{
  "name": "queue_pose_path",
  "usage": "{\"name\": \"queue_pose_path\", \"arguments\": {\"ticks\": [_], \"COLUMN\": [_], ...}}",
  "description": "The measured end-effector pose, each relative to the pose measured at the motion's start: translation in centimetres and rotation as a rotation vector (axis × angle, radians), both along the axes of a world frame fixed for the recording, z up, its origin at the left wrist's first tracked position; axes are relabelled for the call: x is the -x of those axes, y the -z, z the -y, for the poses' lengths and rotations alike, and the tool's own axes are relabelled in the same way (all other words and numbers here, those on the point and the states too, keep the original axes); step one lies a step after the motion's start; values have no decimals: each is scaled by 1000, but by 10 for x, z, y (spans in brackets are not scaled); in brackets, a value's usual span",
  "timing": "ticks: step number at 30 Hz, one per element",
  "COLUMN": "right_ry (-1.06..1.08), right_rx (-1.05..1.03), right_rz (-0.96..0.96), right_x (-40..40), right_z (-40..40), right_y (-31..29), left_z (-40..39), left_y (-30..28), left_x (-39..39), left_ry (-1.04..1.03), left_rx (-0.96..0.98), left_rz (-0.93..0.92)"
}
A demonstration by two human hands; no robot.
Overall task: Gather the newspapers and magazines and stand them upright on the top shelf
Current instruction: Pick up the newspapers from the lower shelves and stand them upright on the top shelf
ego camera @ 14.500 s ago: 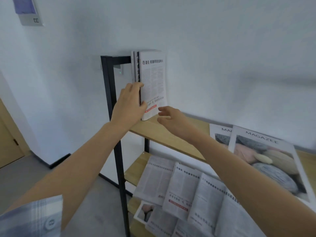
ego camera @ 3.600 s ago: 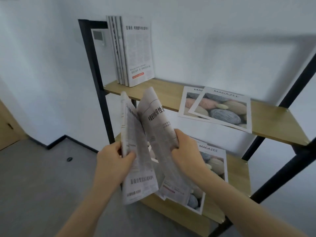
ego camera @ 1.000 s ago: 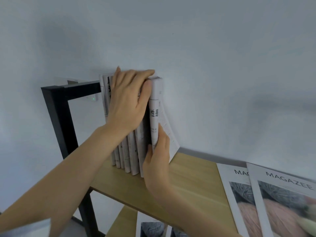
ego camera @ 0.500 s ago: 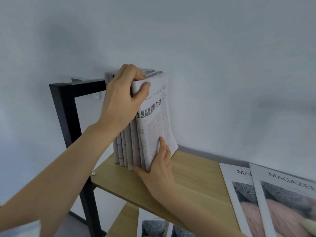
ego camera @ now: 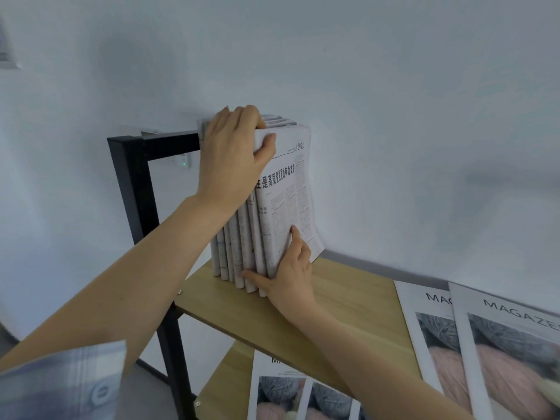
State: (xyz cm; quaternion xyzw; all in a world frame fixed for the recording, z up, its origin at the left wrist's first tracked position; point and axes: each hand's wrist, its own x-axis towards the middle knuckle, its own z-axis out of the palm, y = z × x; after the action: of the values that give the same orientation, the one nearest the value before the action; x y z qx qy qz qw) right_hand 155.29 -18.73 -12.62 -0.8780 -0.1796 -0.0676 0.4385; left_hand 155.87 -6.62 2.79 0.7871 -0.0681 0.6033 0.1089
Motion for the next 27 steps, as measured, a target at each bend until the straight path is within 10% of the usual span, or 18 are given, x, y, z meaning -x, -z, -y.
{"name": "queue_pose_path", "arguments": {"ticks": [27], "right_ry": [-143], "right_rx": [-50], "right_rz": [-146], "right_x": [187], "right_z": [145], "right_y": [-15], "left_z": [80], "left_y": [163], "left_x": [218], "left_ry": [197], "left_rx": [535], "left_rz": [-600]}}
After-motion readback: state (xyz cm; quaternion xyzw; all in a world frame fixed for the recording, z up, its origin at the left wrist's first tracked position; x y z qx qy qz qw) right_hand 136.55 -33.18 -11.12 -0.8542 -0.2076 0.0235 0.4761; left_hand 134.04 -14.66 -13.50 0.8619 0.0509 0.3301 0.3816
